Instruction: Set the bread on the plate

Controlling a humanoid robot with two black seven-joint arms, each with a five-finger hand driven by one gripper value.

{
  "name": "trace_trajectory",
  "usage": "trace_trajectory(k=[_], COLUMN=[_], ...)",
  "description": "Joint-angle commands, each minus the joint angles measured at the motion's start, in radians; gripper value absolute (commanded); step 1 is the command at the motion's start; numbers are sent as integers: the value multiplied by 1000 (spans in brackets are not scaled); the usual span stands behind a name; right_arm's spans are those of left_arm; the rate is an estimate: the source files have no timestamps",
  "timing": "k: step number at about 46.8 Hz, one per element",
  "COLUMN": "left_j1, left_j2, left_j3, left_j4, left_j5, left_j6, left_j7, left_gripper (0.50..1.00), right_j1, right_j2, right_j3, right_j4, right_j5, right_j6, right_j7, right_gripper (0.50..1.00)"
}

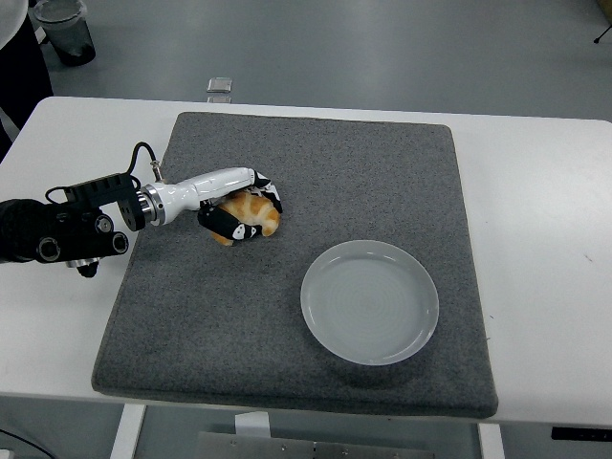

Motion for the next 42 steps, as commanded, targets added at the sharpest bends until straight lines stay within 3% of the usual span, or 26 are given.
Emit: trace_trajectory(k=[1,7,18,42], left_j1=[0,-6,-102,-434], left_j2=[3,23,83,163], left_j3=[-23,-59,-51,-51], left_j4=[24,36,36,36], left_j5=[-3,-1,2,2], left_j6=[0,-4,-26,-244], left_j7=[0,0,0,2], left_gripper=[500,500,500,500], right_j1=[0,0,1,3], right_j2=[0,0,0,0], right_j3=[0,0,0,0], right_j4=[0,0,0,0], right_j5=[0,0,0,0], right_j6=[0,0,0,0], right_j7=[0,0,0,-1], right_gripper=[930,932,930,930])
